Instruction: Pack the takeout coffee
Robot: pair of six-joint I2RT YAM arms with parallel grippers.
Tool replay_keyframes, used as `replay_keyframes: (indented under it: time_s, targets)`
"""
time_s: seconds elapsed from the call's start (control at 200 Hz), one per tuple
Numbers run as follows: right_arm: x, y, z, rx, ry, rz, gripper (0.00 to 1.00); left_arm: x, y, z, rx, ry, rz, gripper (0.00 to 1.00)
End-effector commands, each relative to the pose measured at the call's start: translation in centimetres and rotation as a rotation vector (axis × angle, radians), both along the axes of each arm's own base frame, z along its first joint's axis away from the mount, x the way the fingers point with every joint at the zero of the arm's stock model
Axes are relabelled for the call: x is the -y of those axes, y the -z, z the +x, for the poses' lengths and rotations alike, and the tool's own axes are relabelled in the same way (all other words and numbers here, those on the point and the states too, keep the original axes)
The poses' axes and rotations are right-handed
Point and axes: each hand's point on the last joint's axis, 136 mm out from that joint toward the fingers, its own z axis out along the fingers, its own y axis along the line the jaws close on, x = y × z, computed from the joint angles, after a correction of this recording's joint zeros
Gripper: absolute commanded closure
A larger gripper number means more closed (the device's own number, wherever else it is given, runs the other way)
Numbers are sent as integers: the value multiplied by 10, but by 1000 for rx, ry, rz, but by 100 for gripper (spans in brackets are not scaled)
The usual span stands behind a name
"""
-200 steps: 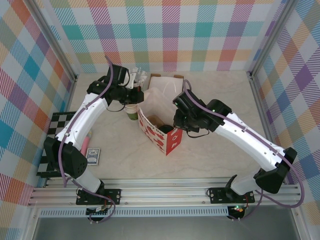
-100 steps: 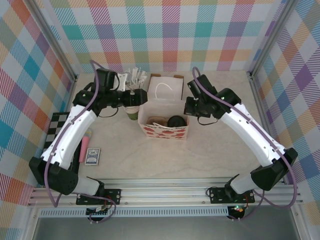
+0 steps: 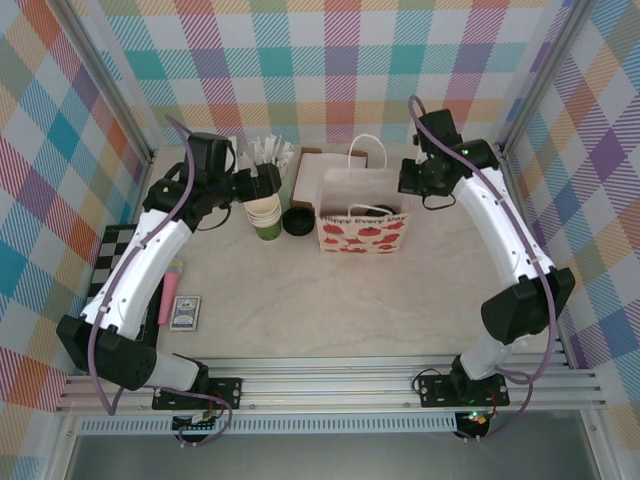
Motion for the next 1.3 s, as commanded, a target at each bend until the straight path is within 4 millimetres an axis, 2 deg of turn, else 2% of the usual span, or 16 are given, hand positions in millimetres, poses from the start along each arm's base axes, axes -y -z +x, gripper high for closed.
replay_keyframes:
  time_s: [0.0, 0.13, 0.315, 0.465, 0.54, 0.655, 0.82, 0.905, 1.075, 1.175, 1.295]
  targets:
    - [16, 1, -3, -76, 0, -21, 94, -19, -17, 19, 50, -101, 41, 3]
    - [26, 3, -1, -122, 14, -49, 93, -8, -15, 35, 55, -36, 73, 13]
    - [40, 10, 6, -153, 1, -70, 93, -5, -5, 57, 53, 2, 130, 29]
    - [56, 11, 17, -147, -17, -74, 92, -4, 4, 68, 39, 7, 155, 36]
    - [57, 11, 25, -130, -49, -56, 93, -6, 6, 73, 33, 2, 172, 39]
    - [52, 11, 35, -108, -92, -25, 94, -5, 11, 79, 24, 2, 183, 44]
    - [35, 11, 44, -86, -183, 29, 95, -2, 19, 85, 5, 20, 186, 61]
    - [34, 9, 48, -81, -208, 20, 95, 0, 25, 88, -17, 24, 192, 67]
    - [31, 0, 51, -67, -239, 18, 93, 0, 25, 89, -27, 25, 195, 85]
    - [23, -12, 50, -33, -265, 61, 93, -4, 19, 87, -14, 14, 202, 100]
    - [14, -21, 45, -10, -278, 119, 93, -11, 12, 80, -7, -9, 224, 100]
